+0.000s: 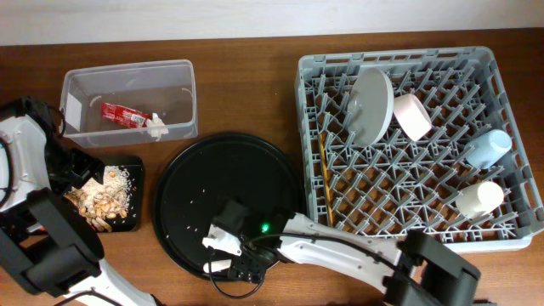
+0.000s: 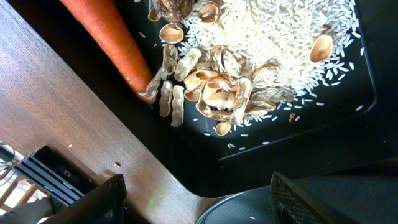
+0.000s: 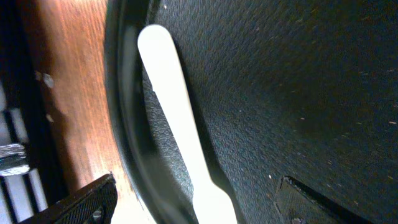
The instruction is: Sort waste into correct bins and load items into the dishwasher rack
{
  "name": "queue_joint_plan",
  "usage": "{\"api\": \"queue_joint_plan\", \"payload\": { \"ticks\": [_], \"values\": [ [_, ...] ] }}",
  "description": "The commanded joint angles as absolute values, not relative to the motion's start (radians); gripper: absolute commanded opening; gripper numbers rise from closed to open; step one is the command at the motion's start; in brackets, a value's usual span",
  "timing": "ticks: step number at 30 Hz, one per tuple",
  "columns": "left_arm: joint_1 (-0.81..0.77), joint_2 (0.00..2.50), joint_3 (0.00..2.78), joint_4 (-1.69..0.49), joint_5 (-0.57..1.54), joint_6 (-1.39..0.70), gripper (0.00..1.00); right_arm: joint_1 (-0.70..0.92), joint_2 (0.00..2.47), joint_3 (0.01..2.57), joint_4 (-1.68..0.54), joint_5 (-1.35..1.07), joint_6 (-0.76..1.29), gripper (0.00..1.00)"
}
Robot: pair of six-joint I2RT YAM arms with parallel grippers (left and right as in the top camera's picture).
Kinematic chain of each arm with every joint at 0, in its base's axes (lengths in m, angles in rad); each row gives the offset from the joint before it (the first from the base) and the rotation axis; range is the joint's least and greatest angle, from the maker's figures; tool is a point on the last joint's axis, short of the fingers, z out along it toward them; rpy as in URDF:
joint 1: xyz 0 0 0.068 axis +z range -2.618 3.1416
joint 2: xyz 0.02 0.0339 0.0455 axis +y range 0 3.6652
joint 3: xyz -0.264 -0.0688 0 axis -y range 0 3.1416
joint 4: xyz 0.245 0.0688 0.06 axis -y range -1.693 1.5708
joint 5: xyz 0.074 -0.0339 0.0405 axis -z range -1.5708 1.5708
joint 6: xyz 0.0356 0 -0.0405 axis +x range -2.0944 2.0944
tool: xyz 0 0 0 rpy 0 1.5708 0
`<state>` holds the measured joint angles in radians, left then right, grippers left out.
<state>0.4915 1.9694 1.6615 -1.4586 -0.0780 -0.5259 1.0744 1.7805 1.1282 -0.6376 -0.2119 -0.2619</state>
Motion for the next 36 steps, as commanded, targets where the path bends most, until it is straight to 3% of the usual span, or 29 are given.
{"api": "queue_joint_plan", "payload": {
  "ticks": [1,10,12,16,23,31,36],
  "values": [
    [0.492,1.948,1.67,-1.458,-0.071,-0.518,0.73,1.08,1.811,1.122,-0.621,-0.224,-0.308,0.85],
    [0.492,1.948,1.67,-1.457,-0.071,-0.518,0.73,1.08,1.93,1.122,-0.588,-0.18,-0.31,0.68],
    [0.492,1.948,1.67,-1.457,-0.071,-0.518,0.73,1.08,1.94,1.122,-0.581,-0.152,-0.31,0.59],
    [0.492,1.948,1.67,-1.457,-0.071,-0.518,0.73,1.08,1.94,1.122,-0.579,-0.141,-0.305,0.25],
    [0.492,1.948,1.67,-1.456,-0.071,-0.518,0.73,1.079,1.935,1.14,-0.598,-0.042,-0.245,0.06],
    [0.492,1.948,1.67,-1.46,-0.072,-0.518,0.73,1.024,1.815,1.289,-0.72,0.139,-0.117,0.04],
    [0.492,1.948,1.67,-1.459,-0.071,-0.518,0.73,0.864,1.676,1.367,-0.837,0.15,0.059,0.04]
  ]
}}
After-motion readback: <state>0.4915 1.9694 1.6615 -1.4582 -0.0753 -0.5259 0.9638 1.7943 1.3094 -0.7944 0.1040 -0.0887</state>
